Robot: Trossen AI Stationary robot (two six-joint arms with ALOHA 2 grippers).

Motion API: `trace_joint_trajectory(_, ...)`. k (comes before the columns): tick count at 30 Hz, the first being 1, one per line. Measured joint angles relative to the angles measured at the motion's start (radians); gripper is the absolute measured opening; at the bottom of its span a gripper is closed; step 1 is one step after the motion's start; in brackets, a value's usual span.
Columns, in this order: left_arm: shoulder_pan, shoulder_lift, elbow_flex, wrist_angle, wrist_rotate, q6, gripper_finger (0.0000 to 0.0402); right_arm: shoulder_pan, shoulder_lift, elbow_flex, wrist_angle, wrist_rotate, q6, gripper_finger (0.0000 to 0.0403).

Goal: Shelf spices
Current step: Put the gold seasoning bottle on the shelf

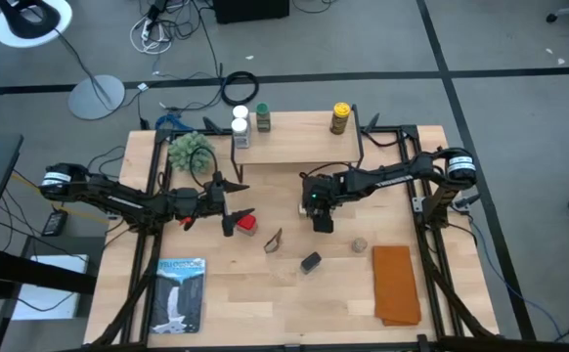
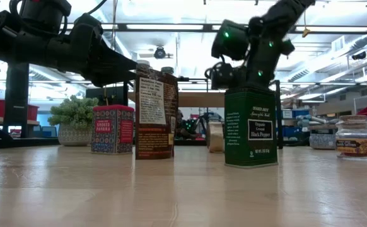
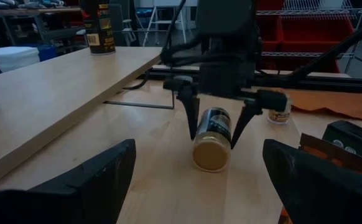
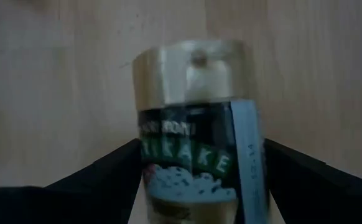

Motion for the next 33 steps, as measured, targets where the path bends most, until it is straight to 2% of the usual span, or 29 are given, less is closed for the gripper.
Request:
trace_joint_trajectory(3,0.000,0.000,0.000,0.000,0.000,0.000,0.0357,-0.009,0.001,-0.054,0.046,-0.009,0.007,0.0305)
trace_joint_trajectory(6,0.000,0.000,0.000,0.000,0.000,0.000,0.0357,-0.012,0.000,-0.069,0.052,-0.014,0.038,0.0274)
trace_joint_trajectory(9,0.000,0.000,0.000,0.000,0.000,0.000,0.0357,-0.003,0.000,-0.066,0.041,-0.014,0.055,0.0271)
trace_joint_trajectory(17,0.000,0.000,0.000,-0.001,0.001,-0.005,0.0357,0.056,-0.043,0.012,-0.125,-0.004,0.127,0.0271)
trace_joint_trajectory(22,0.000,0.000,0.000,-0.002,0.003,-0.006,0.0357,0.123,-0.186,0.038,-0.170,0.112,0.195,0.0271)
trace_joint_trajectory(27,0.000,0.000,0.000,-0.002,0.003,-0.007,0.0357,0.198,-0.377,0.040,-0.168,0.166,0.255,0.0271)
trace_joint_trajectory(30,0.000,0.000,0.000,-0.002,0.004,-0.007,0.0357,0.242,-0.458,0.041,-0.149,0.260,0.254,0.0271)
trace_joint_trajectory(33,0.000,0.000,0.000,-0.001,0.004,-0.007,0.0357,0.266,-0.487,0.040,-0.055,0.396,0.215,0.0271)
